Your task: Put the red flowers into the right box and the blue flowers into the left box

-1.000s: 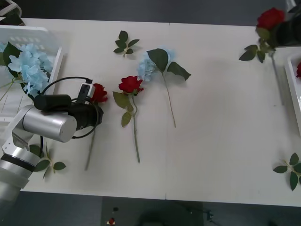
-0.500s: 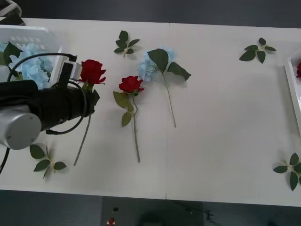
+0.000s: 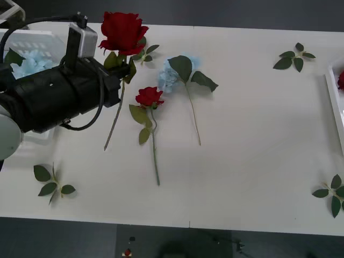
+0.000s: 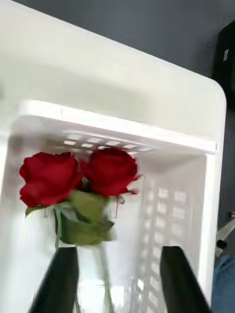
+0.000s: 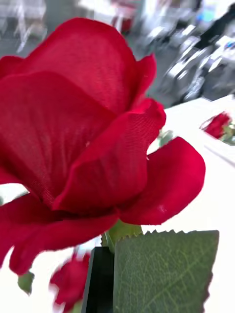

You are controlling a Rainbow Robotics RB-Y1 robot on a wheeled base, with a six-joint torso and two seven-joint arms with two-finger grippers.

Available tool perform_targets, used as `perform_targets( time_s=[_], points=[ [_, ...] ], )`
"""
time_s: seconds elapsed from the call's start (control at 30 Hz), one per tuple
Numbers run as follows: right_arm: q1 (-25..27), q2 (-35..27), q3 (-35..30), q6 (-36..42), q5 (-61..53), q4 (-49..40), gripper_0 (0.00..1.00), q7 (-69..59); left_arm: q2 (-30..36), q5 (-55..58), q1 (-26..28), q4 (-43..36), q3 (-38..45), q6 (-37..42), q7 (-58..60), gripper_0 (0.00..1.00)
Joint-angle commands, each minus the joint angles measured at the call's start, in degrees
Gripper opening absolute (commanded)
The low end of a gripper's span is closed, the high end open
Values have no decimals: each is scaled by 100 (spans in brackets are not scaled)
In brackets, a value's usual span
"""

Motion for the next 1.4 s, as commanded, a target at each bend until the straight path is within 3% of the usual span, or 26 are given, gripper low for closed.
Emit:
perform_targets(
  time_s=[0.03,0.23,0.4,0.67,0.9,1.17,1.4],
  points=[
    [-192,-126,-13,10,-284,-36,100,-118,95,1179,124,-90,73,-311,-1863,0],
    [-192,-513,-188,529,-1277,-1197,100,58,42,3025,239,113,90,-21,-3819,0],
    [-148,-689,-241,1109,-3158,-1838,100,251,-221,3833,168,666,152,929,-3819,0],
    [-140,-311,-250,2691,-5469,-1434,100,2308,-591,5134,-552,2661,-121,2326,-3819,0],
    [221,164,-1094,3728,-5461,-1267,100,4413,-1074,5688,-1062,3382,-209,2089,-3819,0],
    [1319,805,-2509,4203,-5461,-1601,100,4413,-1557,6215,-1458,3417,-253,1280,-3819,0],
    [2453,805,-3309,3834,-5461,-3042,100,4413,-1672,6769,-1677,3365,-859,199,-3819,0]
  ],
)
